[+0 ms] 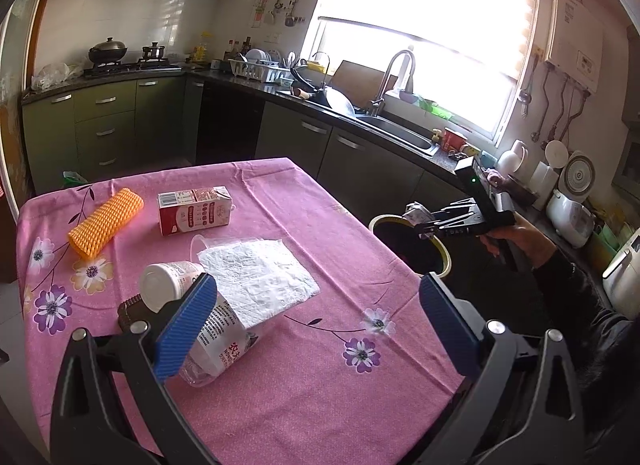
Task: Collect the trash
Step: 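Drop the silver wrapper into the bin with the right gripper, then grasp the white pill bottle with the left gripper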
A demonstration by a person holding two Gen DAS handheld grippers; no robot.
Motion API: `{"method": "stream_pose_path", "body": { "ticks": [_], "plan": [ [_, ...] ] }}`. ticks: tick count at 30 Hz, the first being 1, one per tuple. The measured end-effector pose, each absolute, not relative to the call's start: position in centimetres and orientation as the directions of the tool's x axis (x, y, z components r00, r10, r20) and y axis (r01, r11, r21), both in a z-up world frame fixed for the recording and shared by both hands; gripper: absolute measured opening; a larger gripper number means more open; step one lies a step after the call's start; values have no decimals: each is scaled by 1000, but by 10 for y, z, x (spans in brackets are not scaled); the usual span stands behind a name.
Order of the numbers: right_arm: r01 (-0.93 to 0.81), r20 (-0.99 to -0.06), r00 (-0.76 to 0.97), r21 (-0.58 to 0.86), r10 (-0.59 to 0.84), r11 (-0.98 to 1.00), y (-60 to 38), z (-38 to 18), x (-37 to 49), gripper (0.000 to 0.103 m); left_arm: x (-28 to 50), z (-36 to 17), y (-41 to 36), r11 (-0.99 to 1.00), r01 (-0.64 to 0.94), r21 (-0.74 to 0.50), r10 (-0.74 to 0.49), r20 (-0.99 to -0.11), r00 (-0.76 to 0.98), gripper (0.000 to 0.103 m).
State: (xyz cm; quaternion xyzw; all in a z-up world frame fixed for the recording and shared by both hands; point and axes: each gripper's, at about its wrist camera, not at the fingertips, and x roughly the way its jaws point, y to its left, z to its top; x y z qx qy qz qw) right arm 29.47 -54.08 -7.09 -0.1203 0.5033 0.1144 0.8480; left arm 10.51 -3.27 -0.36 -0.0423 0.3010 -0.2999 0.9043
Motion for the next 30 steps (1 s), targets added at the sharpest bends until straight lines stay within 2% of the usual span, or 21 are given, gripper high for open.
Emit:
{"method": "stream_pose_path", "body": {
  "ticks": [7, 9, 11, 12, 20, 25, 30],
  "plan": [
    [-135, -914, 405, -70, -10, 988, -611, -113, 317, 34, 106, -5, -41, 814, 526, -246, -567, -536, 625, 96],
    [-100, -916, 400, -64, -19, 993, -623, -123, 322, 42, 106, -5, -42, 815, 528, -240, -564, -540, 625, 96],
    [-60, -911, 411, -70, -39, 996, -632, -126, 324, 56, 106, -6, -41, 813, 530, -241, -565, -544, 620, 96],
    [-46, -909, 415, -67, -42, 997, -635, -126, 324, 57, 107, -7, -40, 811, 531, -247, -569, -547, 614, 96],
    [-51, -879, 477, -57, -25, 997, -619, -111, 302, 58, 115, -19, -30, 838, 492, -236, -525, -592, 611, 96],
    [-96, -861, 508, -42, 12, 994, -592, -106, 280, 58, 132, -22, -19, 857, 487, -169, -477, -618, 625, 96],
    [-147, -861, 506, -35, 45, 989, -565, -106, 263, 58, 161, -27, 3, 865, 478, -152, -445, -672, 591, 96]
  ]
}}
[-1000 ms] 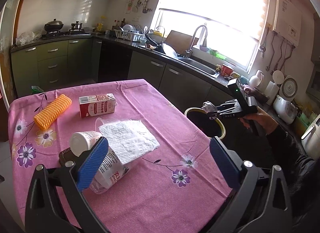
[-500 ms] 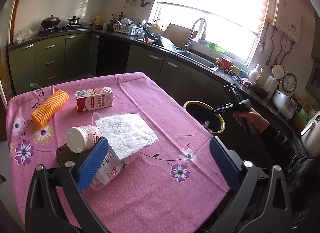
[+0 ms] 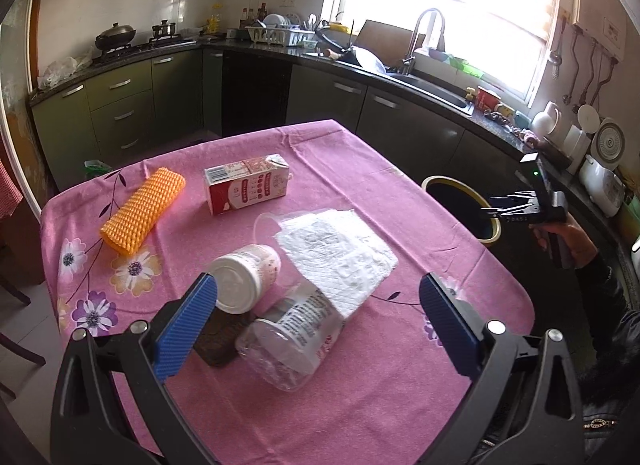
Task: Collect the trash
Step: 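Grasp the white pill bottle with the left gripper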
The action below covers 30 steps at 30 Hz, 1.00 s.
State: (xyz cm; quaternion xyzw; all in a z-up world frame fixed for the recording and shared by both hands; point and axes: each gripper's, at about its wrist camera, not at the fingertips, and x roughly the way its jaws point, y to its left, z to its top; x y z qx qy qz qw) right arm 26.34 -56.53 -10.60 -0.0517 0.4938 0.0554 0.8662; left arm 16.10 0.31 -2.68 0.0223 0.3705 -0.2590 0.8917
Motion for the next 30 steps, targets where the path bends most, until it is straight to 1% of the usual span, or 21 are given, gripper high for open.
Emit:
{"method": "stream_pose_path", "body": {
  "ticks": [5, 6, 8, 9, 10, 15, 20, 24, 27, 29, 30],
  "plan": [
    [-179, -864, 498, -24, 70, 984, -545, -106, 255, 58, 197, -40, 18, 869, 464, -169, -428, -726, 538, 96],
    [-181, -863, 500, -21, 73, 983, -540, -105, 253, 58, 203, -44, 19, 872, 461, -163, -418, -737, 531, 93],
    [-189, -863, 499, -14, 83, 982, -535, -105, 252, 58, 215, -53, 20, 869, 469, -158, -410, -759, 505, 85],
    [-192, -862, 499, -16, 84, 981, -534, -106, 253, 58, 219, -57, 20, 869, 470, -156, -406, -768, 494, 77],
    [-195, -862, 499, -16, 85, 981, -531, -105, 252, 58, 224, -60, 21, 870, 469, -153, -398, -779, 484, 73],
    [-212, -867, 489, -15, 93, 977, -522, -104, 255, 58, 240, -78, 22, 862, 481, -158, -393, -808, 439, 73],
    [-224, -872, 480, -14, 98, 974, -516, -106, 259, 58, 247, -85, 14, 849, 502, -167, -404, -817, 411, 73],
    [-233, -877, 468, -9, 104, 972, -511, -109, 262, 58, 252, -89, 6, 839, 520, -164, -405, -825, 394, 67],
    [-242, -881, 461, -8, 108, 970, -508, -111, 264, 58, 256, -92, 3, 836, 525, -160, -400, -832, 384, 59],
    [-246, -882, 459, -7, 110, 969, -506, -111, 265, 58, 258, -94, 2, 836, 525, -158, -396, -836, 380, 56],
    [-247, -882, 459, -6, 112, 969, -506, -112, 265, 58, 259, -94, 3, 835, 526, -159, -397, -837, 377, 53]
  ]
}}
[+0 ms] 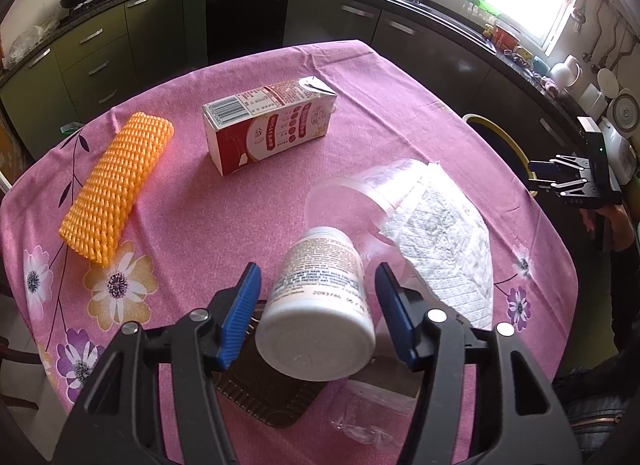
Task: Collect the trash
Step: 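Grasp the white pill bottle with the left gripper, then carry the pill bottle over the bin and open the left gripper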
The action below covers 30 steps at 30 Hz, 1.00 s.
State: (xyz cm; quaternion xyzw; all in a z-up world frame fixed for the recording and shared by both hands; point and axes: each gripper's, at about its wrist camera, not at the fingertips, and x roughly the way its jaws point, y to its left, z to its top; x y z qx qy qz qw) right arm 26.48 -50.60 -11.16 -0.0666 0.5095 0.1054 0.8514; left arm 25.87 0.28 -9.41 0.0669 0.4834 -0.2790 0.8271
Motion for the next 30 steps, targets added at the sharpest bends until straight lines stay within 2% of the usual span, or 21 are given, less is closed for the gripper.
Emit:
{"method": "stream_pose_path", "body": {
  "ticks": [4, 14, 24, 30],
  "plan": [
    [-248, -882, 458, -6, 112, 969, -505, -112, 265, 58, 258, -96, 1, 834, 531, -150, -388, -844, 371, 45],
    [-260, -879, 463, -10, 116, 966, -500, -109, 260, 58, 253, -77, 7, 845, 517, -135, -389, -819, 421, 45],
    [-266, -863, 489, -10, 125, 964, -499, -98, 254, 58, 233, -26, 17, 856, 509, -90, -383, -772, 508, 45],
    [-242, -842, 526, -12, 120, 970, -508, -87, 245, 58, 219, 8, -16, 812, 577, -91, -446, -735, 511, 45]
  ]
}}
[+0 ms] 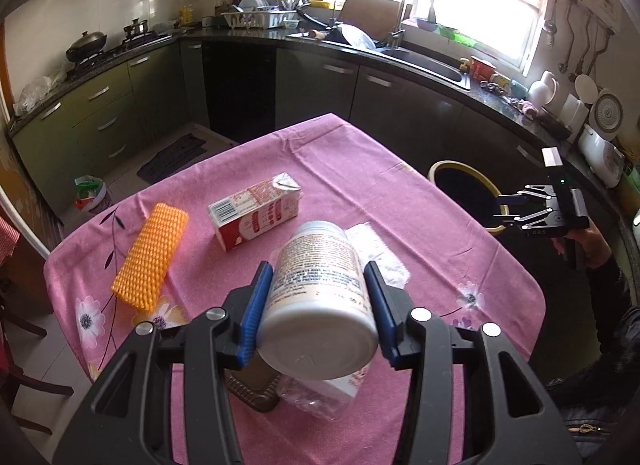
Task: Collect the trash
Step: 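Carry the pill bottle over the bin and open the left gripper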
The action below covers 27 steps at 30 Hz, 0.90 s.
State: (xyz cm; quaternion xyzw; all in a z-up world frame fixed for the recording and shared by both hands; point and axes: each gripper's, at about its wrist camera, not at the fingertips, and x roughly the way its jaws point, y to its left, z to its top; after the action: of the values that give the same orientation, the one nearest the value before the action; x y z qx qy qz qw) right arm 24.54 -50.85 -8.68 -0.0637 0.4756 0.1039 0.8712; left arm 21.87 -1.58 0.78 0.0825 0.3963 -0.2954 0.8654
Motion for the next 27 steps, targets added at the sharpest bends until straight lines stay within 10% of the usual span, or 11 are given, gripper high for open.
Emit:
{"method": "stream_pose_path", "body": {
  "ticks": [25, 27],
  "plan": [
    [82, -788, 615, 103, 31, 991, -676, -79, 159, 58, 276, -66, -435, 447, 869, -214, -602, -790, 115, 46],
    [90, -788, 616, 107, 29, 990, -679, -79, 156, 58, 283, -76, -448, 463, 858, -222, -599, -792, 119, 58]
  ]
}}
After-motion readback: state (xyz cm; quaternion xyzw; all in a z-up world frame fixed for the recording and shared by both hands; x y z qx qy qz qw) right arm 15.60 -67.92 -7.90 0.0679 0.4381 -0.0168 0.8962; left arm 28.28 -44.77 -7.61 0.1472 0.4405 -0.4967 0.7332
